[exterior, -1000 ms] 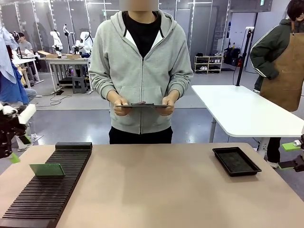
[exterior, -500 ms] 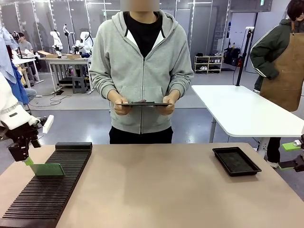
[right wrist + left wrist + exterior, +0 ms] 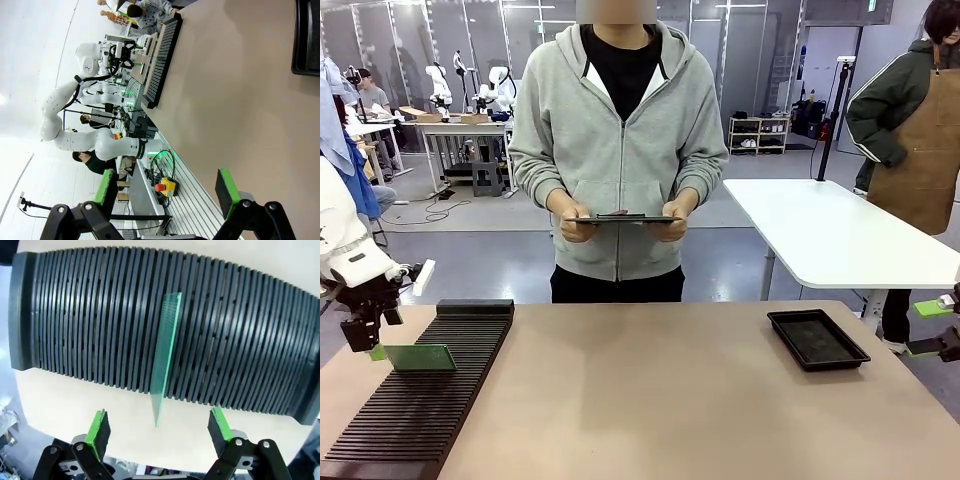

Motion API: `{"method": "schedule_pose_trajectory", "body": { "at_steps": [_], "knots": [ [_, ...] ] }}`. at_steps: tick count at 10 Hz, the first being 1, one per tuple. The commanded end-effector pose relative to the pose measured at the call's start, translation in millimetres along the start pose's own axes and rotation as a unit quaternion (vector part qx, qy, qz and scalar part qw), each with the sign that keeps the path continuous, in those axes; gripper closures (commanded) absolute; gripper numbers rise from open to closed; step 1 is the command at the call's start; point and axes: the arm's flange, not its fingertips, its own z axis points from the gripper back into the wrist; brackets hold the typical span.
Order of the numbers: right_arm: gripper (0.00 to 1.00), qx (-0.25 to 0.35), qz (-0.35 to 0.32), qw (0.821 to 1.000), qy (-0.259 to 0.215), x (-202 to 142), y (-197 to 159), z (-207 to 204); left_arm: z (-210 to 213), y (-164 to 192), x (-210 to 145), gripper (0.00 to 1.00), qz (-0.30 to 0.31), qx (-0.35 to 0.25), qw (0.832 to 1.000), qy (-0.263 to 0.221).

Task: Inspect the PCB.
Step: Pick up the Blank PCB and present it to the human.

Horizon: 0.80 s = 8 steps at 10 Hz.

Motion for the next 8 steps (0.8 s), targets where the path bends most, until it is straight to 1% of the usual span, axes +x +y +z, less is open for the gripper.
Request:
{"method": "schedule_pose_trajectory", "body": {
  "at_steps": [1, 2, 3, 4, 5, 6, 7, 8],
  "knots": [
    [0.0, -0.001, 0.001, 1.0, 0.003, 0.9, 0.5, -0.1, -12.4, 12.5, -5.2, 0.0, -0.007, 0.028, 1.0, -0.002],
    [0.0, -0.001, 0.001, 1.0, 0.003, 0.9, 0.5, -0.1, -13.4, 11.9, -6.2, 0.0, -0.009, 0.035, 0.999, -0.011],
    [0.0, -0.001, 0.001, 1.0, 0.003, 0.9, 0.5, -0.1, -15.4, 10.0, -8.0, 0.0, -0.005, 0.047, 0.999, -0.005],
    [0.0, -0.001, 0.001, 1.0, 0.003, 0.9, 0.5, -0.1, -19.5, 9.7, -11.0, 0.07, -0.004, 0.046, 0.999, -0.001],
    [0.0, -0.001, 0.001, 1.0, 0.003, 0.9, 0.5, -0.1, -23.9, 8.5, -13.7, 0.16, -0.009, 0.038, 0.999, -0.006],
    [0.0, -0.001, 0.001, 1.0, 0.003, 0.9, 0.5, -0.1, -25.7, 5.8, -14.6, 0.33, -0.019, 0.034, 0.999, -0.004],
    [0.0, -0.001, 0.001, 1.0, 0.003, 0.9, 0.5, -0.1, -25.3, 4.0, -14.6, 0.66, -0.026, 0.03, 0.999, -0.007],
    [0.0, -0.001, 0.001, 1.0, 0.003, 0.9, 0.5, -0.1, -25.2, 3.7, -16.0, 0.89, -0.029, 0.028, 0.999, -0.006]
  ]
}}
